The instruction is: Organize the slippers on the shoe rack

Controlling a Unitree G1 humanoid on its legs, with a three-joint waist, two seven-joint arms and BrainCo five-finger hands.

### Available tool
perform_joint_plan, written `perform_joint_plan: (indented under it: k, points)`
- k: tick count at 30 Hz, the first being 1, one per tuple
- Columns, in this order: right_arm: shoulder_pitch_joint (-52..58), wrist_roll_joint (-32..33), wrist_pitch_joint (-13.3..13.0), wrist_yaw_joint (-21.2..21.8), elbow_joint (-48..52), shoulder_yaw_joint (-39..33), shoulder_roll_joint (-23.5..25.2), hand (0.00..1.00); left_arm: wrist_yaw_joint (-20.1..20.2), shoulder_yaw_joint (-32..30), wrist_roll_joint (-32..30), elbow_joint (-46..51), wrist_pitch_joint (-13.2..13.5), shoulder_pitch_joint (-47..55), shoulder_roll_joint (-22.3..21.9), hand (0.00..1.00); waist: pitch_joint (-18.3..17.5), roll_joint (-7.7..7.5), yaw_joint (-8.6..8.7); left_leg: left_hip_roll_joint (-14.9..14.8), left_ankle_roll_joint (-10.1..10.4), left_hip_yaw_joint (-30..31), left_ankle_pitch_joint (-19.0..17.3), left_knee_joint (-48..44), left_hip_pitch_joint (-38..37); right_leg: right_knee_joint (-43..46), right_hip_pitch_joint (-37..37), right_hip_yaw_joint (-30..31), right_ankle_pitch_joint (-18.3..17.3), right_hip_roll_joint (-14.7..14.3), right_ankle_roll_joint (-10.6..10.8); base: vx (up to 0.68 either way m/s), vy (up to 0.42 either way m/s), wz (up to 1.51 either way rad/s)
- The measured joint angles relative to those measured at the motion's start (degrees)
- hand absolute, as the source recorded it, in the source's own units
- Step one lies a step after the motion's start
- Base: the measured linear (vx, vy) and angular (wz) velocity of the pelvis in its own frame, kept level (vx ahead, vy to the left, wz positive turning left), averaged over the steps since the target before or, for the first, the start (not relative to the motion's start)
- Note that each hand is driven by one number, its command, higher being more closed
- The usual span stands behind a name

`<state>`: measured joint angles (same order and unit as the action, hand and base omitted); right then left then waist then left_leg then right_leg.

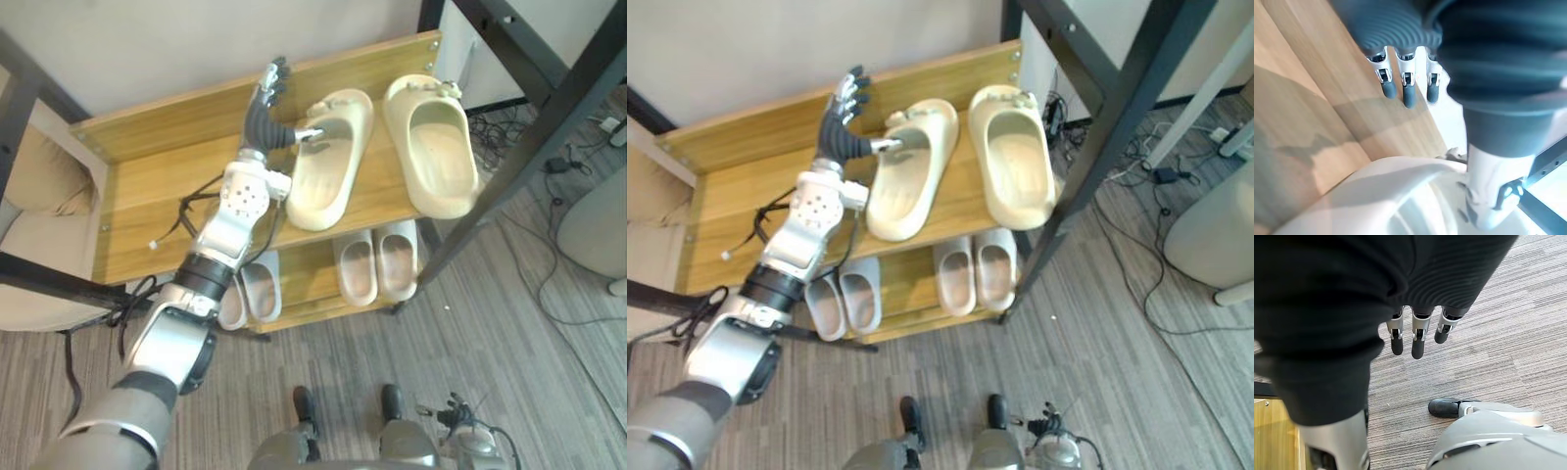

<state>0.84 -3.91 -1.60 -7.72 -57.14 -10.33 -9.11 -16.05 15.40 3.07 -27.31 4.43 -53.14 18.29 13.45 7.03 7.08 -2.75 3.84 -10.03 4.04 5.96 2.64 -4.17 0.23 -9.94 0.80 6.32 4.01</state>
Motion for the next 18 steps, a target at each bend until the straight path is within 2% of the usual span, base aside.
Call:
perform_joint_plan:
  k: [6,10,16,18]
  points:
    - [0.0,0.0,0.0,0.1,-0.2,0.4,0.0,0.0,-0.4,-0.9,2.8,8.6,0.5,2.9,0.0,0.0,0.0,0.01,-0.14,0.0,-0.1,0.2,0.1,0.0,0.0,0.2,0.0,-0.2,0.0,0.1,0.0,0.0,0.0,0.0]
    - [0.0,0.0,0.0,0.1,-0.5,0.4,-0.1,0.0,-0.6,-1.0,5.7,15.8,2.5,6.9,-0.4,0.0,0.0,0.04,-0.43,0.2,-0.3,0.4,0.3,0.0,0.0,0.6,0.0,-0.2,-0.1,0.3,0.1,-0.01,0.003,0.01]
    - [0.2,-0.1,0.3,0.2,-1.2,0.4,-0.3,0.0,-0.2,-2.7,10.8,25.9,4.8,18.2,-1.8,0.0,-0.1,0.09,-1.13,0.3,-0.8,1.4,0.6,0.0,-0.4,0.9,0.7,-1.1,-0.2,0.6,0.2,-0.03,0.01,0.08]
    - [0.4,-0.5,0.5,0.3,-1.1,1.6,-0.7,0.0,0.2,-2.8,12.6,27.5,4.8,23.2,-1.8,0.0,-0.2,0.06,-2.22,0.3,-0.7,1.6,0.7,0.0,-0.8,0.8,1.0,-1.5,-0.2,0.6,0.2,-0.05,0.006,0.05]
